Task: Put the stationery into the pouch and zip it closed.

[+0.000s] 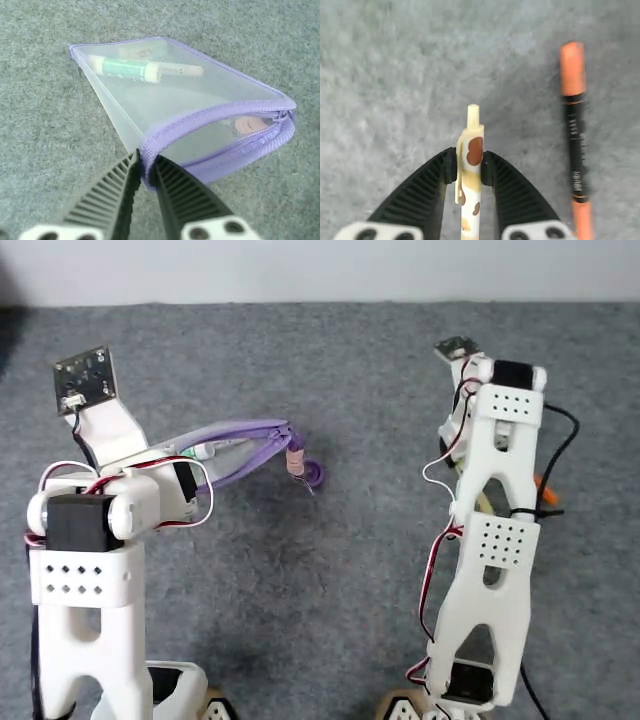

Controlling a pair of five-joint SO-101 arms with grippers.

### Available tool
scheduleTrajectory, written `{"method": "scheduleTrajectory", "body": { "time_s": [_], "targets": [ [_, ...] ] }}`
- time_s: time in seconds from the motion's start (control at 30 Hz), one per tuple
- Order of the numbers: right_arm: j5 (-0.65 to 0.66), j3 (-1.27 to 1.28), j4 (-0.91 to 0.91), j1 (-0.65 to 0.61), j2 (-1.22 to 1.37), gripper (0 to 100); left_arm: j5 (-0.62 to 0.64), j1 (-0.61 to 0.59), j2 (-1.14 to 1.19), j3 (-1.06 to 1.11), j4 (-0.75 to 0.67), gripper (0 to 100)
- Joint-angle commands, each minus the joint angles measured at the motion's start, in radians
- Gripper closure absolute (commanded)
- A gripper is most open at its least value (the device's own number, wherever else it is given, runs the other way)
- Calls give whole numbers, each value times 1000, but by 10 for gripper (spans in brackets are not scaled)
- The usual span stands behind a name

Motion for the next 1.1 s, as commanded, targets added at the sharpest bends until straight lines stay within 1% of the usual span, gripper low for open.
{"method": "scheduleTrajectory", "body": {
  "time_s": [0.0,0.1,0.2,0.33,0.47,0.63,0.87,0.97,1.07],
  "targets": [
    [11,-112,48,7,-39,991,8,11,-6,-8,-23,989],
    [8,-84,50,13,-108,991,8,11,-6,-8,-23,989],
    [5,29,50,15,-239,991,8,11,-6,-8,-25,989],
    [-38,316,48,5,-506,991,8,11,-2,-8,-26,989],
    [-87,637,44,-36,-800,991,8,11,0,-8,-29,989],
    [-201,899,42,-134,-1115,991,8,11,2,-8,-29,989],
    [-430,1096,-30,-358,-1448,991,8,11,2,-5,-63,989],
    [-534,1191,-130,-446,-1573,991,8,11,2,-5,-63,989],
    [-624,1309,-285,-519,-1685,991,8,11,2,-5,-61,989]
  ]
}}
